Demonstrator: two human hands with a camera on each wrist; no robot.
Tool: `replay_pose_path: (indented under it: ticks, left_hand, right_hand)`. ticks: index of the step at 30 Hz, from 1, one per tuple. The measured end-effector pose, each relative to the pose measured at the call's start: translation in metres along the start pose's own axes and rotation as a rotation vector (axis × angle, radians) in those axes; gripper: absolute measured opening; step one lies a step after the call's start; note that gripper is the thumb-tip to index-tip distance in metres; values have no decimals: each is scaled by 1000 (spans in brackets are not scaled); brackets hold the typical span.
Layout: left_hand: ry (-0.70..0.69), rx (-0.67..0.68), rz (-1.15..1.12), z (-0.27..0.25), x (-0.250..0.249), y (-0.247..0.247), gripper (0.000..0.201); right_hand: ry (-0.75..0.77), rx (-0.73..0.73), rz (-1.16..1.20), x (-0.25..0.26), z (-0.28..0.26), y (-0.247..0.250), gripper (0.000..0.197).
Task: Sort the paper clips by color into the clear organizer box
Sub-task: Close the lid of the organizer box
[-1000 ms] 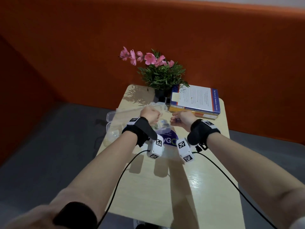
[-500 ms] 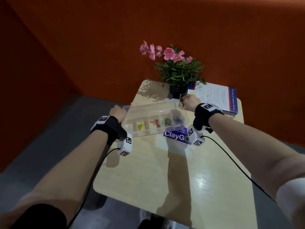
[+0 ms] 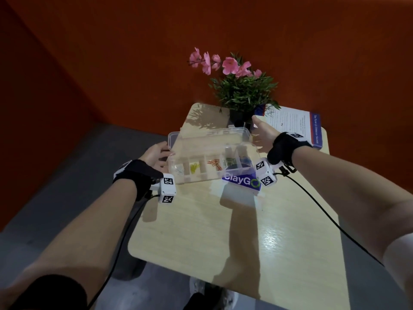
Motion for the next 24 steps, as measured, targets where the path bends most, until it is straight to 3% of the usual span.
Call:
replay_pose_path:
  ticks: [4,9,15,19,21,24]
  left_hand:
    - [-96,22,-114,-11,0,0,31]
    - [-184,23,-215,-17,6,-3,43]
    - [-209,31,-301,-12,21,-26,29]
    - [-232,26,-163,-13,20,-36,5]
    - [-211,-12,-54,-8,14,-35,22]
    - [-211,-91,76,0,6,-33,27]
  right_hand:
    - [30,37,110,-4,-16,4,72]
    - [76,40,236,-14,-27,20,71]
    - [144,-53,327,-42,-27,34,59]
    - [134,-84,264,-53,-26,34,41]
    - [101,-86,191,-52,-23,36,52]
    - [56,-95,52,-43,-24,35,51]
Point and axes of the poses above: each hand's wrist, its own z-axis towards the middle knuckle, its own y-axis out of the back of the hand, x = y × z, the point moved 1 cm from there along z, towards the middle knuckle, and after that the axes turned 12 degrees about x, right-handed, at the moved point
